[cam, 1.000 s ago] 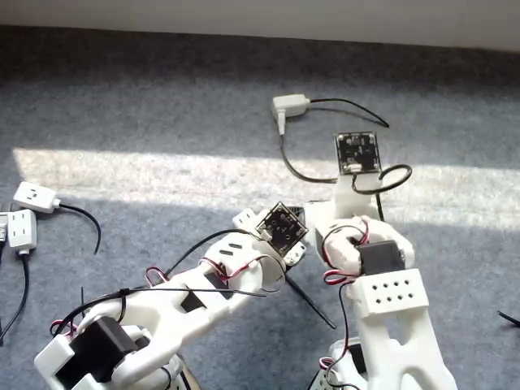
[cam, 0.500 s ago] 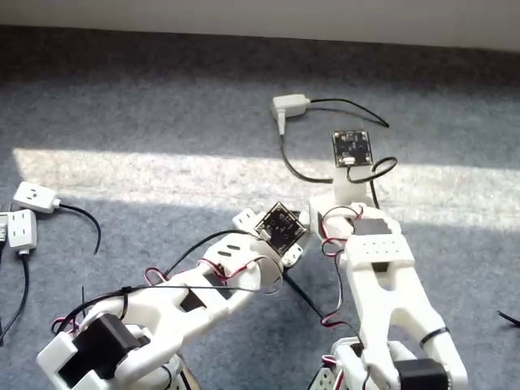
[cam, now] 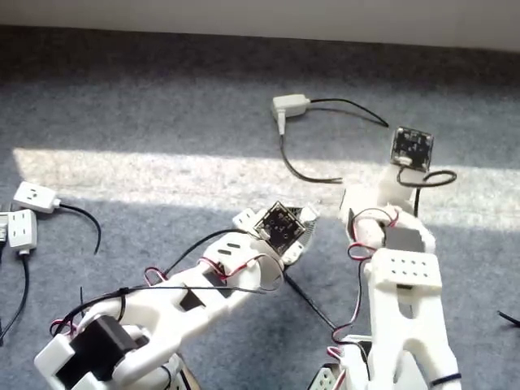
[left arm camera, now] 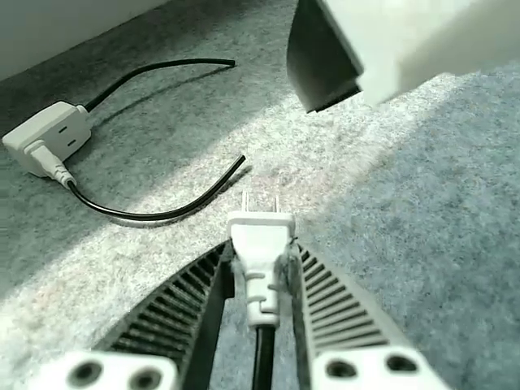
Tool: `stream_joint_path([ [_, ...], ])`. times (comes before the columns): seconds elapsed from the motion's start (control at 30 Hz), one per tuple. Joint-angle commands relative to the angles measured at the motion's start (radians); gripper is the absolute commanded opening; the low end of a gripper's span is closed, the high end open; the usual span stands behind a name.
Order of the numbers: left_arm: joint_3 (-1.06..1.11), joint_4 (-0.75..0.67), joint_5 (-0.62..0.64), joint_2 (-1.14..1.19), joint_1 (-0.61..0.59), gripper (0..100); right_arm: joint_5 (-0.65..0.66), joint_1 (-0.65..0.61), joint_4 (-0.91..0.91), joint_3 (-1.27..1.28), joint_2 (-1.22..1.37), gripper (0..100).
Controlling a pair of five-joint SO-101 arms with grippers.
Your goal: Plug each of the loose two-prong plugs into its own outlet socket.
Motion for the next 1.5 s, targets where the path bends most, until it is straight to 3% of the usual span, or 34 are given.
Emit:
stream_joint_path([
  [0.0, -0.074, -0.015, 0.02, -0.016, -0.099, 1, -0.068, 0.024, -0.031, 0.058, -0.099, 0.9],
  [0.13, -0.128, -0.012, 0.198, -0.021, -0.243, 1, -0.064, 0.024, -0.194, 0.177, -0.102, 0.9],
  [0.2, -0.17, 0.055, 0.278, -0.064, -0.352, 1, -0.064, 0.024, -0.285, 0.236, -0.102, 0.9],
  [0.33, -0.334, 0.473, 0.442, -0.248, -0.538, 1, -0.064, 0.022, -0.361, 0.297, -0.102, 0.9],
  [0.43, -0.492, 0.818, 0.496, -0.36, -0.598, 1, -0.064, 0.021, -0.366, 0.303, -0.102, 0.9],
  [0.53, -0.601, 1.02, 0.493, -0.389, -0.604, 1, -0.064, -0.008, -0.366, 0.311, -0.102, 0.9],
  [0.7, -0.717, 1.185, 0.482, -0.291, -0.605, 1, -0.048, -0.099, -0.363, 0.325, -0.087, 0.8],
  [0.8, -0.828, 1.309, 0.393, -0.16, -0.601, 1, 0.094, -0.203, -0.366, 0.329, -0.012, 0.8],
  [0.97, -1.138, 1.649, 0.407, 0.14, -0.601, 1, 0.235, -0.348, -0.366, 0.257, 0.189, 0.8],
  [1.27, -1.662, 2.082, 0.807, 0.539, -0.599, 1, 0.235, -0.41, -0.36, 0.13, 0.381, 0.8],
  [1.47, -1.883, 2.256, 0.928, 0.605, -0.575, 1, 0.232, -0.544, -0.358, 0.137, 0.334, 0.8],
])
